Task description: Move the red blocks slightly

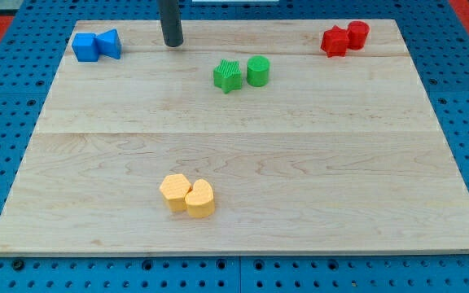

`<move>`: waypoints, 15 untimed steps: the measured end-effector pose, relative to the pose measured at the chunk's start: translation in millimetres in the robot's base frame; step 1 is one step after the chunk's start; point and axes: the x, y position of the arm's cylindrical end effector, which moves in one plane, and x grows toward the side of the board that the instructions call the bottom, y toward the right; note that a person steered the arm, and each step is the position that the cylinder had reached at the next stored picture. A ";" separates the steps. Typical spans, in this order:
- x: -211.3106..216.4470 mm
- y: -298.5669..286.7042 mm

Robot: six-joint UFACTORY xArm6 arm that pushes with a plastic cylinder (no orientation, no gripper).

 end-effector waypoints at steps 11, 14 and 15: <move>-52.0 330.7; -51.9 292.6; -51.6 305.4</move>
